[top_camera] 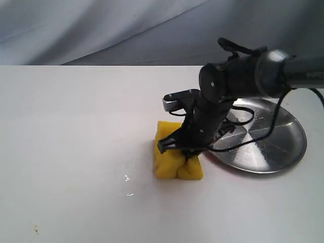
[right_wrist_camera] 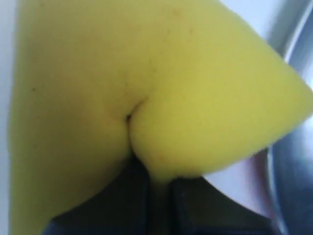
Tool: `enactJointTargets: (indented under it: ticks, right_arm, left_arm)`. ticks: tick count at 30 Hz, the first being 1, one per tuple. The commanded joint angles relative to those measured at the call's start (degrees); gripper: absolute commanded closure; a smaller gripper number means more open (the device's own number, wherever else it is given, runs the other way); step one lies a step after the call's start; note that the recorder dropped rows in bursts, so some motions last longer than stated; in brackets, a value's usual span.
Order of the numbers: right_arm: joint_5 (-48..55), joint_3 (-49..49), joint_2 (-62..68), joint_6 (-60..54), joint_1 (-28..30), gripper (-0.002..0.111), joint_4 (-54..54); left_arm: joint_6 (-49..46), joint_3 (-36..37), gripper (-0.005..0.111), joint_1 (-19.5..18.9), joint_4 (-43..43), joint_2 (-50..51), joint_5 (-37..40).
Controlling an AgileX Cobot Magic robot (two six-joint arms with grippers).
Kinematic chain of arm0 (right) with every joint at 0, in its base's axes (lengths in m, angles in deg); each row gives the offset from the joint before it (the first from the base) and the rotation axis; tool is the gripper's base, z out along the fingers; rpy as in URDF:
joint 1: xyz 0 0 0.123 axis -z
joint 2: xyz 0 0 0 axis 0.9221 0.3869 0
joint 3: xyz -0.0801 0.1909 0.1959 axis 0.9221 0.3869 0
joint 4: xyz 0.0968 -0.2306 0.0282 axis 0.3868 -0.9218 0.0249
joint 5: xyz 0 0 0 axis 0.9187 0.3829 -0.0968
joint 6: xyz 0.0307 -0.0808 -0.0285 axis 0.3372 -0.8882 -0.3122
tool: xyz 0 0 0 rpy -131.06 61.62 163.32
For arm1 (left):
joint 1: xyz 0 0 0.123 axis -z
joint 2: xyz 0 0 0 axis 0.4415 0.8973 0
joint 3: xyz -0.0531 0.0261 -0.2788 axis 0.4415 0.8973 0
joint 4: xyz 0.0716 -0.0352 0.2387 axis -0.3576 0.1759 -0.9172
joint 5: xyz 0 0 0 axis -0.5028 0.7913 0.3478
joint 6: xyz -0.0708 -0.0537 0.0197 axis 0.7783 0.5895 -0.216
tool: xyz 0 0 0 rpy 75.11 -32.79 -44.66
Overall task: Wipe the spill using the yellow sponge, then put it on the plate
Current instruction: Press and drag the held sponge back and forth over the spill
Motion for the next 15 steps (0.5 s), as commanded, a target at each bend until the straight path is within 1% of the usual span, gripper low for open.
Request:
enactJointTargets:
  ticks: [1,3,6,10,15]
  right_arm:
    - [5.7,-14.3,8.1,-0.2,-0.4,0.108,1.4]
    - [8.3,-20.1,11.2,-2.1,-1.9,0.108,4.3]
    - [10.2,-23.6,12.3,-3.1,-4.6,0.108,4.8]
    - [11.8,-24.2,11.7,-5.3,-8.2,0.108,4.6]
    - [16.8,-23.9,10.8,-7.0,-11.4,0.108,3.9]
  left_arm:
    - [0.3,-0.2,0.107,0.0,-0.1,-0.2,-0.4]
    - [0.3,-0.2,0.107,0.0,-0.1,-0.2,-0.4]
    - [0.3,-0.2,0.107,0.0,-0.1,-0.2,-0.4]
    - [0.3,-0.2,0.107,0.0,-0.1,-0.2,-0.4]
    - [0.3,-0.2,0.107,0.0,-0.1,-0.2,-0.4]
